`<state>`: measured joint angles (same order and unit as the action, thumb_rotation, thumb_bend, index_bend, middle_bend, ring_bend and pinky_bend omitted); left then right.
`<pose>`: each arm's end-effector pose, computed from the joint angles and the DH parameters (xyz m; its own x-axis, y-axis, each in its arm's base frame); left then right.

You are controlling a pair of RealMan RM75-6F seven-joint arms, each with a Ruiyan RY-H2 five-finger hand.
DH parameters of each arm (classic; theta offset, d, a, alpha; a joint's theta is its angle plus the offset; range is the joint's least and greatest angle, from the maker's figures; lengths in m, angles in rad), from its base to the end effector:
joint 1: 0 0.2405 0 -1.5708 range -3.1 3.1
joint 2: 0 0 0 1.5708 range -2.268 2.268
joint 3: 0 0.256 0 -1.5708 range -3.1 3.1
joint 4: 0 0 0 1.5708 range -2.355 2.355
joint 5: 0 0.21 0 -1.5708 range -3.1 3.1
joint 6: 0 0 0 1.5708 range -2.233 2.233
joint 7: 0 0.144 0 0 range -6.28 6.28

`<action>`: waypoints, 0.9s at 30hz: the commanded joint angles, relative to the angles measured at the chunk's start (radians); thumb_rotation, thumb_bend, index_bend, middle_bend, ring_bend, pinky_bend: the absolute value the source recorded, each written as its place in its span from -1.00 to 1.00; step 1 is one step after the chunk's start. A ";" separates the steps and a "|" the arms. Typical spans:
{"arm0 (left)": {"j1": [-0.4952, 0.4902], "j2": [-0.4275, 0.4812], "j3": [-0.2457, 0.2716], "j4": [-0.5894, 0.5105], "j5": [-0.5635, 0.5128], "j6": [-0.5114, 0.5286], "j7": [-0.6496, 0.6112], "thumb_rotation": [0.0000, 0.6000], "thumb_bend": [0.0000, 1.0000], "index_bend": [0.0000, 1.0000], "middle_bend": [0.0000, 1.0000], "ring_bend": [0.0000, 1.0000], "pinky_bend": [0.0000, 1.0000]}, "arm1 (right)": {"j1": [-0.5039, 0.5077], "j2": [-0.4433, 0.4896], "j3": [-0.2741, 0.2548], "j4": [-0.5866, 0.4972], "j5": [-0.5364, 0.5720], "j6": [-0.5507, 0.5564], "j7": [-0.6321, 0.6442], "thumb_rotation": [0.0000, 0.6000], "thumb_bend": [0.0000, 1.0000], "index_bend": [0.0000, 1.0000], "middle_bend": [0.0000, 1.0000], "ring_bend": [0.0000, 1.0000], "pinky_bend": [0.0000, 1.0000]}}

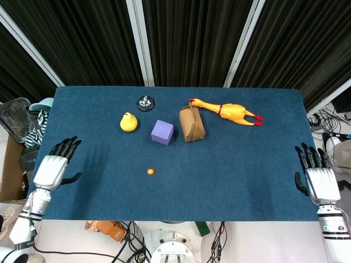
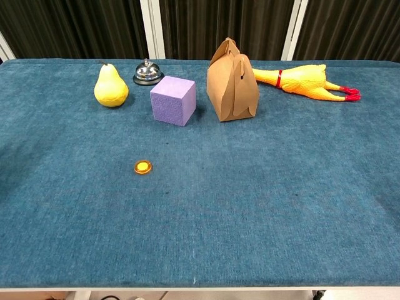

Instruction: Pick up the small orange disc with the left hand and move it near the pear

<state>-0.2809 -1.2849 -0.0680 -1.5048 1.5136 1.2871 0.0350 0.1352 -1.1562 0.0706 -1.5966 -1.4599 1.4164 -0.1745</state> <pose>-0.2804 0.2419 0.0900 0.3992 0.1093 0.9103 0.9052 -0.2050 -0.3723 -0.3084 -0.2009 0.1444 0.5257 -0.0298 0.8501 -0.8507 -0.0223 0.5252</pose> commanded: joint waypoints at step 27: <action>-0.207 -0.304 -0.005 -0.012 -0.062 -0.205 0.170 1.00 -0.58 -0.39 -1.00 -1.00 -0.74 | 0.004 -0.002 0.000 0.001 0.012 -0.015 0.003 1.00 0.39 -1.00 -0.93 -0.79 -0.85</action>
<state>-0.4843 -1.5765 -0.0791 -1.5229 1.4601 1.0906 0.1930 0.1395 -1.1579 0.0708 -1.5952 -1.4477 1.4013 -0.1716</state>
